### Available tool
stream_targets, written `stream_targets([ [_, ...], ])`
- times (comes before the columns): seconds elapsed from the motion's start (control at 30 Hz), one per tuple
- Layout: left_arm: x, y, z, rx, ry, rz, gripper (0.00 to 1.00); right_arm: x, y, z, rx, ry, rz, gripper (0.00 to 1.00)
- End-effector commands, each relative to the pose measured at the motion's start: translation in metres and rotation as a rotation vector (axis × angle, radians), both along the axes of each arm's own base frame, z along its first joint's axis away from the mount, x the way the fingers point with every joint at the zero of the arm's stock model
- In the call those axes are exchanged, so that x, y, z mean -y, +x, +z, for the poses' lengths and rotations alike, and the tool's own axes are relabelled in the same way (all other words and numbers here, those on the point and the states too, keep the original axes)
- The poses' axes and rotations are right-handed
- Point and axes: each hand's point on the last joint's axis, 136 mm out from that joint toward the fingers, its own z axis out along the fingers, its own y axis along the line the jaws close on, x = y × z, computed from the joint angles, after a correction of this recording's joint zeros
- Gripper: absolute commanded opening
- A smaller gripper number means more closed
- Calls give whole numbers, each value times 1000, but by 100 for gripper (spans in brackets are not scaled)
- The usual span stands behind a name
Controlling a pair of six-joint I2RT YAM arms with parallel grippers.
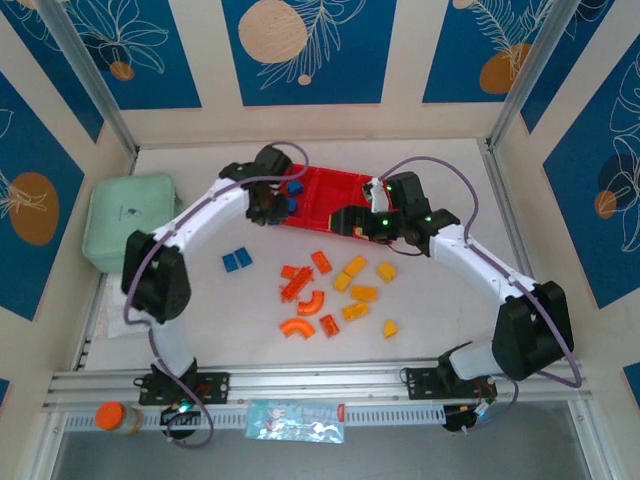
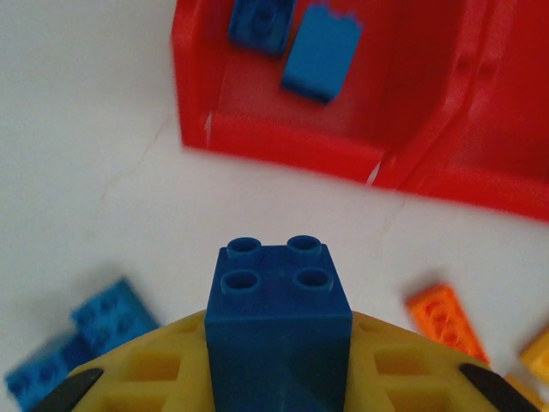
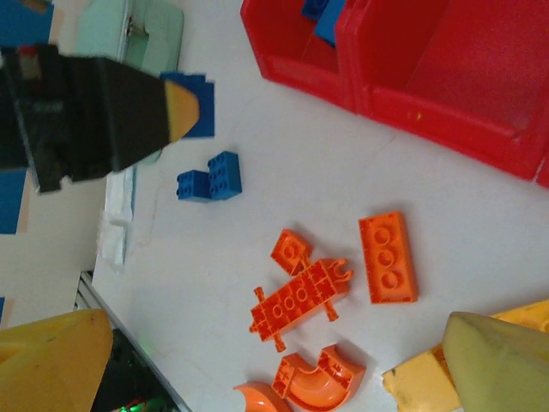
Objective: Sort the legos into containers by color
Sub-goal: Place the lego in the container.
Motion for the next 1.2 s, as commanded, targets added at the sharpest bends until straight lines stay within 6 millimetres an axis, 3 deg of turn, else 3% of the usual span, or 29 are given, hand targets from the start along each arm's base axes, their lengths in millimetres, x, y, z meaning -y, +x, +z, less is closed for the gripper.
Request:
stream_targets([
  [0.0,-6,29,2,20,89,-13,28,1,5,3,-5,13,14,99],
  [0.23,6,91,-11,67,107,-15,27,5,13,1,-8,14,9,99],
  [0.47,8,127,-26,115,126,-2,29,4,22,-1,-12,14,11,99],
  [0.77,7,136,-33,123,131,0,41,-1,27,12,12,42,39,99],
  [1.0,11,132,-8,144,81,-4,45,0,24,23,36,44,48,99],
  [1.17,18,108,16,109,-4,-32,45,2,16,28,43,37,58,99],
])
